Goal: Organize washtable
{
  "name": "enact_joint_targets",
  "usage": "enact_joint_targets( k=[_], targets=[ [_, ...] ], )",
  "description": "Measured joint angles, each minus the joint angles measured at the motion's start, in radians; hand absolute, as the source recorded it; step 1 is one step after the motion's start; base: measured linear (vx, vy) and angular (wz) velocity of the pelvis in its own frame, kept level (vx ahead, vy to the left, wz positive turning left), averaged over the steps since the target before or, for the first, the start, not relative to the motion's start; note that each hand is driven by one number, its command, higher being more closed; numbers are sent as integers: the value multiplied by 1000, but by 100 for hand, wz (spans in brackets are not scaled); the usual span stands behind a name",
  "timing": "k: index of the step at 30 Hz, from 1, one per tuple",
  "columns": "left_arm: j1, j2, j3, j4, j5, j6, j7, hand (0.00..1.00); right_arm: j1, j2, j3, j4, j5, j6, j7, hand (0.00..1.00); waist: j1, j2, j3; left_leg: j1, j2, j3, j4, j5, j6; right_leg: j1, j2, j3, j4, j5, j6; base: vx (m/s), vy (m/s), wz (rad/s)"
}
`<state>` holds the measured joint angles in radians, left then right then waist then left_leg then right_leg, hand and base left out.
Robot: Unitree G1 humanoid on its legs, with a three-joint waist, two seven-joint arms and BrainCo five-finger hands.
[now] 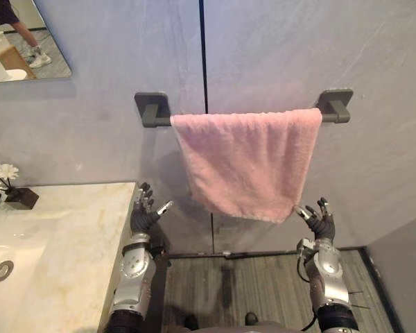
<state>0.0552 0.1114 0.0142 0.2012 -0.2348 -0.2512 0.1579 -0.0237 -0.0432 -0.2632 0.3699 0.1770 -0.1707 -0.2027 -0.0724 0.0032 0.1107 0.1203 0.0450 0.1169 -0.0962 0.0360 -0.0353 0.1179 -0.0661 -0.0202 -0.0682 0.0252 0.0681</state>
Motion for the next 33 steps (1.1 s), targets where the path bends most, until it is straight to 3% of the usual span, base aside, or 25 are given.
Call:
enact_joint_targets(
  k=[7, 10, 12, 20, 23, 27, 31, 33],
  targets=[
    [7, -1, 51, -66, -34, 2, 23, 0, 49, -3, -59, -60, 67, -9, -9, 0, 2, -13, -7, 1, 6, 2, 0, 0, 0, -1, 1, 14, -1, 0, -1, 0, 0, -1],
    [8, -25, 88, -148, -34, 3, 32, 0, 70, 8, -87, -156, 58, -8, -16, 0, 2, -13, -7, 2, 4, 2, 0, 0, 0, -1, 0, 12, 0, 0, -1, 0, 0, 0],
    [8, -32, 116, -263, -32, -5, 59, 0, 68, 11, -131, -259, 46, -22, -60, 0, 3, -13, -7, 3, 3, 2, 0, 0, 0, 0, 0, 8, 2, 0, 0, 0, 0, 0],
    [-43, -11, 145, -551, -50, -111, 78, 0, -19, -23, -159, -568, 48, -130, -78, 0, 2, -7, -10, 17, 0, 2, 0, 0, 1, 0, 1, 11, 10, 0, 0, 0, 0, -1],
    [-98, 65, 74, -625, -108, -132, 33, 0, -84, -89, -80, -694, 49, -157, -53, 0, 1, -1, -15, 18, -7, 1, 0, 0, 1, 0, -1, 10, 10, 0, 0, 0, 0, 0],
    [-213, 162, -137, -663, -226, -151, -112, 0, -200, -183, 143, -770, 103, -203, 82, 0, 1, 2, -17, 19, -11, 0, 0, 0, 2, 0, -4, 9, 14, 0, 1, 0, 0, 0],
    [-275, 221, -332, -629, -254, -144, -238, 0, -259, -223, 331, -772, 168, -205, 205, 0, 4, 2, -18, 19, -12, 0, 0, 1, 2, -1, -3, 10, 14, 0, 1, 0, 0, 0],
    [-279, 233, -375, -588, -256, -129, -273, 0, -266, -244, 379, -772, 182, -200, 250, 0, 4, 2, -18, 19, -12, 1, 0, 1, 2, -1, -3, 11, 14, 0, 1, 0, 0, 0]
  ],
)
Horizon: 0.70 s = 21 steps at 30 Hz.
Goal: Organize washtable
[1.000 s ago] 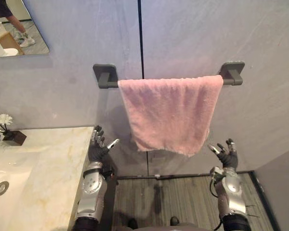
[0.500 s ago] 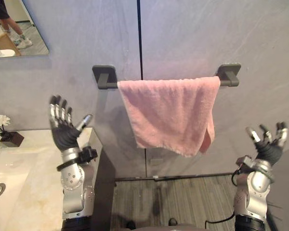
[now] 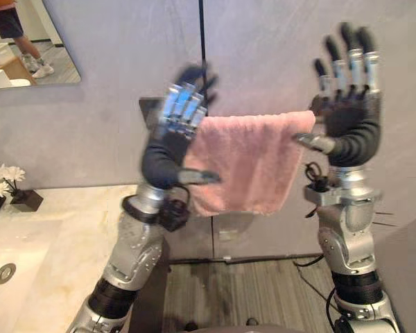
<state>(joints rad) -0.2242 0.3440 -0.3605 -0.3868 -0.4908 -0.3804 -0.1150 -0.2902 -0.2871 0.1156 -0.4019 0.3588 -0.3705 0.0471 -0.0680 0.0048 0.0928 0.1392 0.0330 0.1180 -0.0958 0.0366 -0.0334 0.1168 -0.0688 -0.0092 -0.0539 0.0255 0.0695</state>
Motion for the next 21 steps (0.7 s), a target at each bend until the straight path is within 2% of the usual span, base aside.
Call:
enact_joint_targets(
  k=[3, 7, 12, 14, 21],
  targets=[
    [0, 16, -45, 60, -11, 26, -36, 0, 0, -40, 56, 1, 45, 8, 54, 0, -1, 0, 0, -1, 0, 6, 0, 0, 0, -1, 0, 5, 0, 0, 0, 0, 0, -5],
    [0, 53, -161, 144, -16, 61, -95, 0, 0, -132, 201, 36, 73, 33, 136, 0, -5, -1, 0, -3, 0, 13, 0, 0, 0, -4, 1, 12, 0, 0, 0, 0, 0, -5],
    [9, 72, -195, 270, 36, 93, -101, 0, 28, -217, 258, 162, 71, 75, 157, 0, -3, -1, -1, -10, 1, 19, 0, 0, 0, -19, 2, 17, 2, 0, 0, -6, -4, -3],
    [14, 77, -201, 315, 103, 112, -101, 0, 53, -236, 282, 210, 53, 92, 174, 0, -4, -1, -1, -10, 1, 20, 0, 0, 0, -20, 2, 19, 2, 0, 0, 0, 0, 0],
    [52, 56, -198, 429, 224, 138, -80, 0, 103, -233, 331, 308, -47, 124, 179, 0, -3, -2, -2, -19, 2, 21, 0, 0, 0, -23, 1, 33, 1, 2, 0, 0, 0, 0]
  ],
)
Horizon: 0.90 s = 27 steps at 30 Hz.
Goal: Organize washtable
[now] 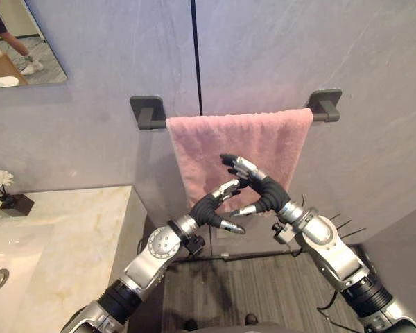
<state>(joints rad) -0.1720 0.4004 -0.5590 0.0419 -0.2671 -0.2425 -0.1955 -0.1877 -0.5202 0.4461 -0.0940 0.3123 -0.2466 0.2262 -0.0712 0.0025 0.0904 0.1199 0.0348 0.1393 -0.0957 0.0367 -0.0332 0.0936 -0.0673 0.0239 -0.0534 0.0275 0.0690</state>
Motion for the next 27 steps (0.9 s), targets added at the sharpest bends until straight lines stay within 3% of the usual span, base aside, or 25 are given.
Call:
enact_joint_targets(
  k=[6, 10, 16, 27],
  targets=[
    [5, -70, 46, 92, 129, 2, 63, 0, 30, 78, -16, 85, -117, 15, -8, 0, 0, -4, -2, 0, 1, -1, 0, 0, 0, 1, -2, 0, 0, 0, 0, -11, -9, 0],
    [12, -135, 149, 138, 215, 2, 142, 0, 78, 154, -98, 149, -210, 18, -51, 0, 1, -5, -3, 0, 2, -2, 0, 1, 1, 2, -4, 0, 0, 0, 1, -16, -11, 0],
    [14, -164, 234, 209, 264, 2, 220, 0, 99, 222, -235, 172, -231, 23, -127, 0, -1, -7, -3, 0, 2, -3, 0, 1, 1, 1, -4, -2, 0, 0, 1, -5, -4, 0],
    [-15, -166, 357, 253, 281, 1, 289, 0, 98, 278, -404, 207, -242, 22, -205, 0, -3, -23, -9, -16, 1, -11, 0, 2, 2, -9, -5, -21, -2, 2, 3, -5, -6, 2]
  ],
)
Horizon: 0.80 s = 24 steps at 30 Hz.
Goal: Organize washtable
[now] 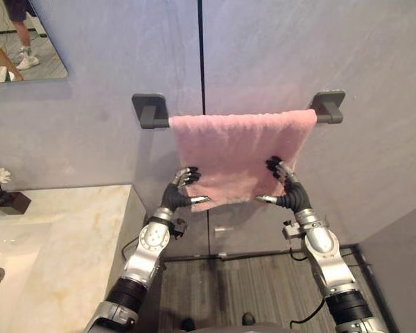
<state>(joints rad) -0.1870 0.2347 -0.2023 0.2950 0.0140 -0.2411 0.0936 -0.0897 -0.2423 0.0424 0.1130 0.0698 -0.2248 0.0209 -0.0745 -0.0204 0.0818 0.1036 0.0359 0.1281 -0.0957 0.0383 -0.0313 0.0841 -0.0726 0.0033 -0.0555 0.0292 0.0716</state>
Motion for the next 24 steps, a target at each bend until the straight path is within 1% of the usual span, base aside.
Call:
enact_joint_targets(
  k=[6, 10, 12, 17, 20, 24],
  targets=[
    [-11, 2, 83, 26, 2, 0, 13, 0, 0, 2, -74, 0, 44, -1, 0, 0, 1, -1, 0, 0, 0, -1, 0, 0, 1, 0, 0, 0, 0, 0, 0, -25, -16, 0],
    [-9, 2, 126, 26, 1, 0, 20, 0, 1, 3, -141, 0, 56, -5, -6, 0, 2, -8, 0, 0, 0, -1, 0, 0, 1, 0, 0, 0, -1, 0, 0, -8, -6, 0],
    [-1, 2, 155, 23, 1, -1, 20, 0, 11, 3, -181, 0, 56, -7, -21, 0, 2, -13, 0, 0, 1, 0, 0, 0, 1, 0, 1, 0, -1, 0, 0, 0, 0, 0],
    [79, 0, 222, -43, -1, -3, 22, 0, 69, 7, -257, 0, 44, -7, -41, 0, 0, -21, 0, 2, 1, 1, 0, 0, 1, 2, 1, 1, -2, 0, 0, 0, 0, 0],
    [155, -26, 259, -64, -8, -9, 22, 0, 125, 22, -309, 0, 18, -7, -45, 0, 0, -22, 1, 13, 1, 1, 0, 0, 0, 14, 0, 0, -3, 0, 0, 0, 0, 0],
    [233, -41, 264, -70, -43, -9, 15, 0, 181, 48, -345, 0, -4, -6, -47, 0, 1, -23, 1, 18, 2, -2, -1, -1, 0, 16, 0, -1, -7, 0, 0, 0, 0, 0]
  ],
)
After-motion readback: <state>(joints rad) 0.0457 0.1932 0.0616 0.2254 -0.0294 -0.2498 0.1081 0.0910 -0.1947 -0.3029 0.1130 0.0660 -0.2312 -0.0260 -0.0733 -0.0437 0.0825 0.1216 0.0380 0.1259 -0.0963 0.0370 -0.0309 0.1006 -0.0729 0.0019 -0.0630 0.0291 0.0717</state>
